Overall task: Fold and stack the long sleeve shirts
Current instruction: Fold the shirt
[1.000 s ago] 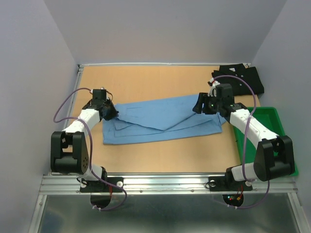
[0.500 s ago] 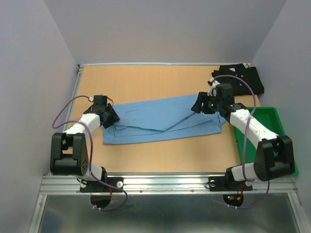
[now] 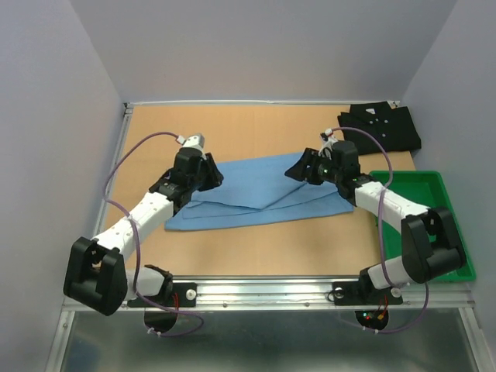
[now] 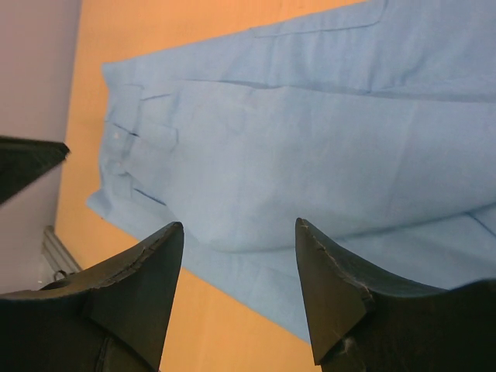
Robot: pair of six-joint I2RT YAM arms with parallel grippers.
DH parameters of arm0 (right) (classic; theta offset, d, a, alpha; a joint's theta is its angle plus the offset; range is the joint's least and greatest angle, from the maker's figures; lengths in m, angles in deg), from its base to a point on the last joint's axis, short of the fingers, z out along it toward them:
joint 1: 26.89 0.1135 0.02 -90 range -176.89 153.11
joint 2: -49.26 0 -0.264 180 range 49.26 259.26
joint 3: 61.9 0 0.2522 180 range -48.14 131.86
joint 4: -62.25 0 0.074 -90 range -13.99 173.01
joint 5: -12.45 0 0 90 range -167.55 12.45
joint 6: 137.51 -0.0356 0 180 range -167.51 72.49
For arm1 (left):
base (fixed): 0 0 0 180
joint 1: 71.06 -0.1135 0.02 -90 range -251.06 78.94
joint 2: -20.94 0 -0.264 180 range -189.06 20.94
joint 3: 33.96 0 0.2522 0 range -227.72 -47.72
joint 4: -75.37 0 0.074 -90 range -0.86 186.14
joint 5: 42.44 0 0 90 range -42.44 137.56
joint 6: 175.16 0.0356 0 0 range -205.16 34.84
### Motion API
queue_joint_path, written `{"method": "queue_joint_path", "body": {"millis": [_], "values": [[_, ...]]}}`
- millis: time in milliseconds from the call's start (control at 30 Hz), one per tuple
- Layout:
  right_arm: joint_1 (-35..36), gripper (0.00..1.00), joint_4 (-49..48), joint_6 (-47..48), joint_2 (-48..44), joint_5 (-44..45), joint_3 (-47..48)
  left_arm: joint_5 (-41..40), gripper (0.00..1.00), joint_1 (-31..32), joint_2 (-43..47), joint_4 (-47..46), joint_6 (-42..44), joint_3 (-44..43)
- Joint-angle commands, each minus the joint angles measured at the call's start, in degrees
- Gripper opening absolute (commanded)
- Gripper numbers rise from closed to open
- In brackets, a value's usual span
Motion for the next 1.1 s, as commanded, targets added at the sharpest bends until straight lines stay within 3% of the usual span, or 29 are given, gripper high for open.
{"method": "queue_joint_path", "body": {"millis": [0,67,233,367,600,1067], "values": [[1.79,0.65,-18.45,-10.83,2.83,-3.04,-3.36,7.2,0.4,8.35,-1.67,-13.18,-0.6,1.32],[3.63,0.65,-22.69,-12.52,5.54,-3.22,-3.28,8.0,0.31,11.36,-3.61,-15.92,0.1,1.06],[6.89,0.65,-28.82,-15.59,10.56,-1.73,-2.75,10.38,0.22,18.48,-10.46,-22.87,1.85,1.15],[8.03,0.65,-32.18,-18.5,15.04,-1.03,-2.84,11.79,0.17,20.24,-14.33,-27.08,2.21,2.2],[9.44,0.65,-36.49,-20.7,20.41,-0.94,-3.11,15.91,0.14,21.21,-22.5,-30.26,0.45,2.47],[8.57,0.65,-44.39,-21.23,27.88,0.38,-7.32,15.92,0.03,21.48,-29.89,-31.84,-3.15,8.7]]}}
